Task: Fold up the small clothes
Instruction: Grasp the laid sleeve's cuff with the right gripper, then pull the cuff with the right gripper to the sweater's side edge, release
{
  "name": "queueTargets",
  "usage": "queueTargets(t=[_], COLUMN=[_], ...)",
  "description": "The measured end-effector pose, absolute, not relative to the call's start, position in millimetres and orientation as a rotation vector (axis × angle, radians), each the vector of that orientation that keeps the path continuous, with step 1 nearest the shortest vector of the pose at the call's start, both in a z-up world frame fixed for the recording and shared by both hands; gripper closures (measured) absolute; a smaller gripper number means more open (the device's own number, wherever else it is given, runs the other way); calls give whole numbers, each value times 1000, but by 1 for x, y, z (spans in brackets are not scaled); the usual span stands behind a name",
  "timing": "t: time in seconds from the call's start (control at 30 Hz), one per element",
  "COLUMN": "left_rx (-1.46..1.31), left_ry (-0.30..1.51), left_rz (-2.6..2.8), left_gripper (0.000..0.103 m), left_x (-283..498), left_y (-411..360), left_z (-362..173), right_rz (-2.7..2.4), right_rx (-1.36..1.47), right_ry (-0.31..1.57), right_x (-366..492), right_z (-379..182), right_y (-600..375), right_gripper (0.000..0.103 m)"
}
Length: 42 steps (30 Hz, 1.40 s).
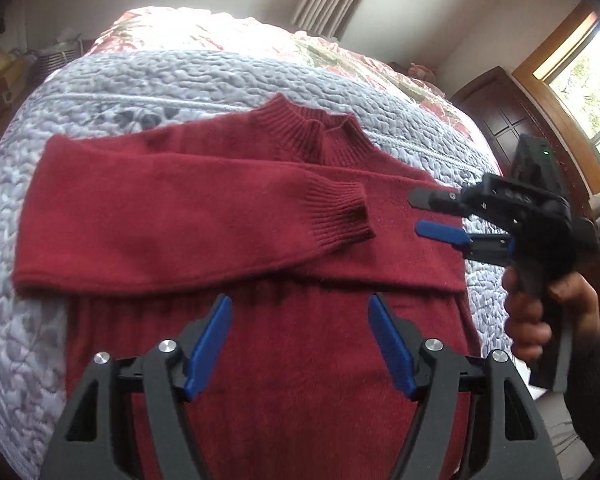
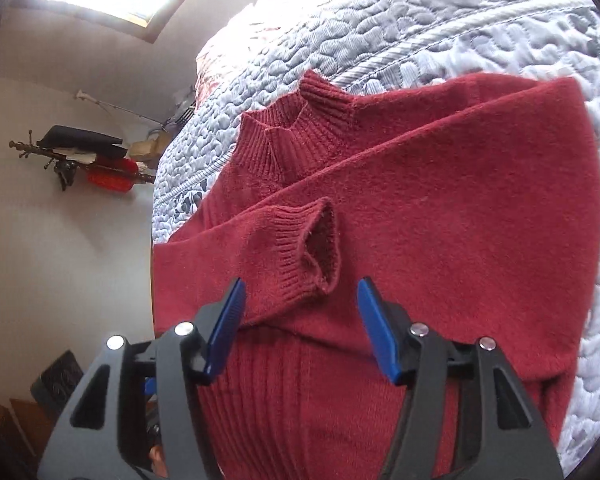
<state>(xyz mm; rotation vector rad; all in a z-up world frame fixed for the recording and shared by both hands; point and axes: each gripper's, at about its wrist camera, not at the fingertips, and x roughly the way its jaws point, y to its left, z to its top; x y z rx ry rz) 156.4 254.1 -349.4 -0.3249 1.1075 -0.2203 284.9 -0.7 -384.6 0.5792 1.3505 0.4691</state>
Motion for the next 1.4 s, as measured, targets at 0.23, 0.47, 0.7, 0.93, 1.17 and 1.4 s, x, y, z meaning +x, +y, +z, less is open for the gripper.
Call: queueTargets(t=[0.23, 0.47, 0.7, 0.93, 1.17, 1.4], left_rx=[-388, -438, -457, -473, -447, -413], left_ry=[1157, 1176, 1169, 1155, 1130, 1125], left_rz=[-83, 2, 46, 64, 41, 19], left_gripper=[32, 32, 32, 32, 32, 32], left_x=[110, 94, 90, 94, 114, 132], left_y=[314, 346, 361, 367, 361, 354], left_z=[-352, -356, -354, -349, -344, -342], right_rz=[478, 491, 491, 502, 439, 351], right_rx=[566, 568, 502, 460, 482, 522], right_ry=[1424, 1453, 1422, 1329, 1261, 1271], right_x=[305, 310, 320, 329, 334, 313], right_z=[-421, -429, -409, -358, -331, -349], right_y=[24, 36, 47, 24, -34, -84], right_gripper=[43, 65, 97, 97, 97, 97])
